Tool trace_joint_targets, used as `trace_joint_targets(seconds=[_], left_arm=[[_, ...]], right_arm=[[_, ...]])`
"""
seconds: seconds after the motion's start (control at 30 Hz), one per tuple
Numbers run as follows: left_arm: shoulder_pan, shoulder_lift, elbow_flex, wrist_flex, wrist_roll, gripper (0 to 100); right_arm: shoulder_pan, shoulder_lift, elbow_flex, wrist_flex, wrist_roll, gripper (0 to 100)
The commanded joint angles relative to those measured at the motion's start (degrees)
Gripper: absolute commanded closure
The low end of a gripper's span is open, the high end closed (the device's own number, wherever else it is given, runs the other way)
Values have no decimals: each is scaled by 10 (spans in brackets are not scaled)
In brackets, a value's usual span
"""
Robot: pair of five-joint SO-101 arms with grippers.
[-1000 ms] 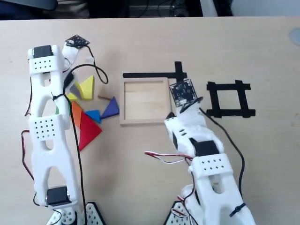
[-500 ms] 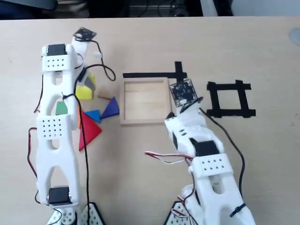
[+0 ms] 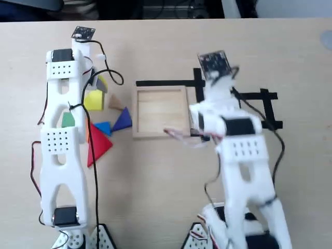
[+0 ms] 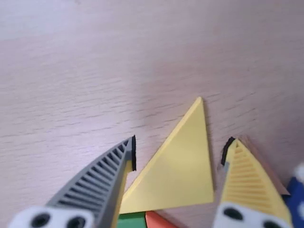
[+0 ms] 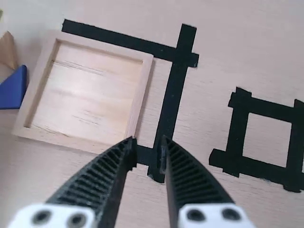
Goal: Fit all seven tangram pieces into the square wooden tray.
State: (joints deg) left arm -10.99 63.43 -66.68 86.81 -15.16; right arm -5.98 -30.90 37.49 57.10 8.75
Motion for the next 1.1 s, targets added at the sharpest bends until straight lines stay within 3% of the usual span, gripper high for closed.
trace_joint_targets(seconds=[0.0,0.23,0.43,0.57,0.7,1.07], left_arm=[[3,-10,-4,-3,11,695],[-15,-10,-9,29,57,692],[-28,-17,-11,46,59,695],[-51,-11,-65,93,48,692],[-76,-10,-103,98,-5,692],[-33,-10,-75,41,-45,659]], right_arm=[[-1,139,-94,8,0,909],[-4,364,-285,90,-4,909],[-19,429,-422,164,8,909],[-72,422,-436,165,80,910],[-123,402,-430,165,94,910],[-130,396,-394,172,93,910]])
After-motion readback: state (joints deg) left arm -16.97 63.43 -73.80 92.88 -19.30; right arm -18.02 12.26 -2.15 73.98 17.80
